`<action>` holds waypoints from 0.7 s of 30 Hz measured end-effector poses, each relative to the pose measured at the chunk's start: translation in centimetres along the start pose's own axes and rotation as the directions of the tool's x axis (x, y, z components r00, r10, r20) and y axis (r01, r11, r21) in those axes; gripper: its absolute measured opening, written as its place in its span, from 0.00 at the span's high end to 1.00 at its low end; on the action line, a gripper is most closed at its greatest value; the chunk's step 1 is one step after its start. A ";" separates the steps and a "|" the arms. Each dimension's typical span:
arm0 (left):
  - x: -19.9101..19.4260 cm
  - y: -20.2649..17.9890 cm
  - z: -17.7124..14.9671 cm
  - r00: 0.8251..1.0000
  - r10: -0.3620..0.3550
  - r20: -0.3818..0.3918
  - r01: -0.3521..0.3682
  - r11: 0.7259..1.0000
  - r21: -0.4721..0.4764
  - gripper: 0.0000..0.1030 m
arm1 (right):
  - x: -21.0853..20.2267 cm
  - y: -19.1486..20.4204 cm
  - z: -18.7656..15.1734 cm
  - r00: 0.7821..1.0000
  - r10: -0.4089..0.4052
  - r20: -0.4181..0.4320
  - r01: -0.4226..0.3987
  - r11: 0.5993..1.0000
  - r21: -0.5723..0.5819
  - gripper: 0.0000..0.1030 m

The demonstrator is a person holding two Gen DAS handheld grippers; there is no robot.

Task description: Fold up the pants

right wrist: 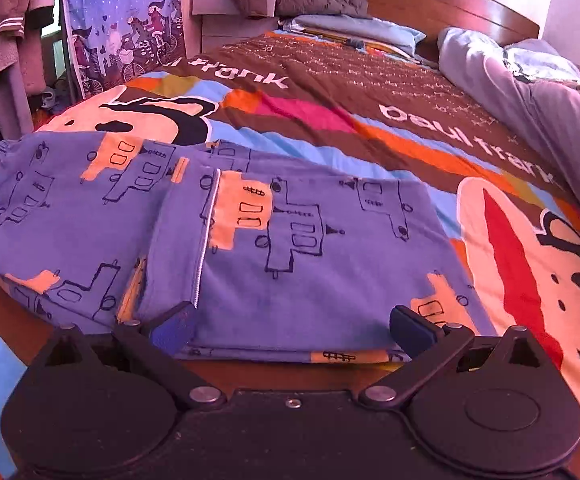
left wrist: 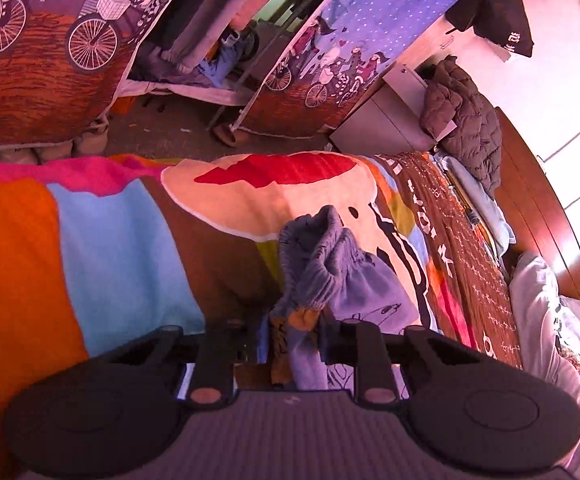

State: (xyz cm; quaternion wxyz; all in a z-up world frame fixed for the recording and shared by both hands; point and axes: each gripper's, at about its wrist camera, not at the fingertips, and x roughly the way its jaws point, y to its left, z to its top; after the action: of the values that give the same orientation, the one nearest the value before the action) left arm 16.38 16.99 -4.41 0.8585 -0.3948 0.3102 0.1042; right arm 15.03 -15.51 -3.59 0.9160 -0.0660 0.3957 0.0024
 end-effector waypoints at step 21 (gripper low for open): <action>-6.0 -19.8 -6.3 0.977 -0.189 0.100 0.061 0.694 0.717 0.80 | -7.4 -10.1 -1.4 0.952 0.094 0.293 -0.118 0.991 0.066 0.01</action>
State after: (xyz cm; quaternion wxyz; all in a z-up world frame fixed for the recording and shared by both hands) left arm 17.20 -0.53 8.32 0.9719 -0.0439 0.2259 -0.0495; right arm 9.50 -25.38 2.05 0.9644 -0.0057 0.2604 0.0450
